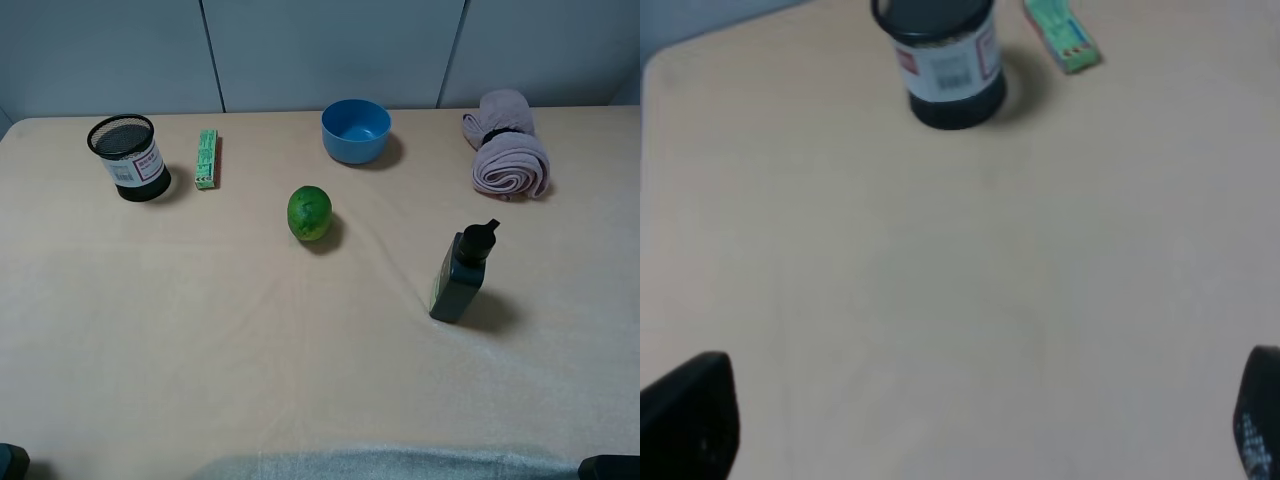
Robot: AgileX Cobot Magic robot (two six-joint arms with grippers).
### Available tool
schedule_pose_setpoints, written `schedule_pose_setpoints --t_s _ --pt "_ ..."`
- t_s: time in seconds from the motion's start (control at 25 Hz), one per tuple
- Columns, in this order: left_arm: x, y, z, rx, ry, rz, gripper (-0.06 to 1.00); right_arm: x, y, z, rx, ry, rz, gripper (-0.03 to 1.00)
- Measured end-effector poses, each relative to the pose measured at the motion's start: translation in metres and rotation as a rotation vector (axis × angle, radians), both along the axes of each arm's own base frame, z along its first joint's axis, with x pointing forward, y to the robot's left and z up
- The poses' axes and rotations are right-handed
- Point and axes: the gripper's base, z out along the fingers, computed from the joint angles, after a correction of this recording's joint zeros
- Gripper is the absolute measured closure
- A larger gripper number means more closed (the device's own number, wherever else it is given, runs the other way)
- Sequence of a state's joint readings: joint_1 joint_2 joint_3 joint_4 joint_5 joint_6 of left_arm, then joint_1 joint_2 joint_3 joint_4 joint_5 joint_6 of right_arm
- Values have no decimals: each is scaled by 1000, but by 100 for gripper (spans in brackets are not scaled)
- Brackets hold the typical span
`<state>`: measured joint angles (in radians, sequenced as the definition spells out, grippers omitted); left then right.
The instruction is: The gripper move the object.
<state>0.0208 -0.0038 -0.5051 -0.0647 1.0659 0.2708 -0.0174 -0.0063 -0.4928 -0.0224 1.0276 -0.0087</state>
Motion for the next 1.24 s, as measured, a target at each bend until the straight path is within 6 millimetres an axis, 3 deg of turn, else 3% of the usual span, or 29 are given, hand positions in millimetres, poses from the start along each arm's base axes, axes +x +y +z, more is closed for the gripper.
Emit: schedule_pose_setpoints --t_s 1.24 --pt "1 -1 -3 3 12 4 -5 0 0 0 0 0 0 28"
